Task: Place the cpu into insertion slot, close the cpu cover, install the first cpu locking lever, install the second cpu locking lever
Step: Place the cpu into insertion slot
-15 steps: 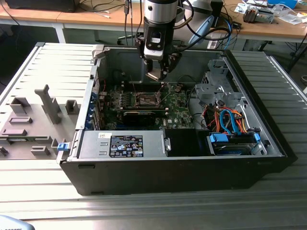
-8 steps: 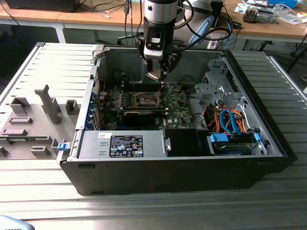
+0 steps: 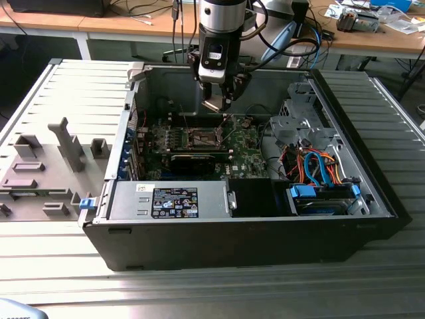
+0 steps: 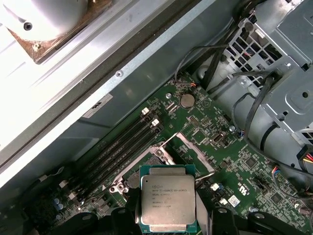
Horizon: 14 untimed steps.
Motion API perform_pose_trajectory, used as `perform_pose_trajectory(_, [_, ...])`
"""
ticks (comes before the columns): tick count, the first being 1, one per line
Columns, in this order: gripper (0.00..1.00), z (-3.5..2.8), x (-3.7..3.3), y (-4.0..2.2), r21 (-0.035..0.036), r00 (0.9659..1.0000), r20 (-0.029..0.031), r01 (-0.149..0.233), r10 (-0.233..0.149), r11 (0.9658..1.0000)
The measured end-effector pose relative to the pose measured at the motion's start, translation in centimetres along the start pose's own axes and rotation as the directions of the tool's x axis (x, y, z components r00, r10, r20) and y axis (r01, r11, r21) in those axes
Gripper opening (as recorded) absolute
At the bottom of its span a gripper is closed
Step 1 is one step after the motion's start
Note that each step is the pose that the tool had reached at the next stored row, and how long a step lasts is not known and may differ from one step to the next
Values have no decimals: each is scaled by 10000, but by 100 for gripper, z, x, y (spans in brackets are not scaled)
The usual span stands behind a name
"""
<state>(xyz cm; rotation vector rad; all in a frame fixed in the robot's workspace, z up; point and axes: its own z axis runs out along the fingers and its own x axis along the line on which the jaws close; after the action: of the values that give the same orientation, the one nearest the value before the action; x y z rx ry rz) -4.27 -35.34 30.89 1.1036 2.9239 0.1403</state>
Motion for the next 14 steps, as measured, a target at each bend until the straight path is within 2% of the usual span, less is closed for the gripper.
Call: perform_pose_trajectory(14, [54,0,0,0,-3,9999,12,-136,136,9999])
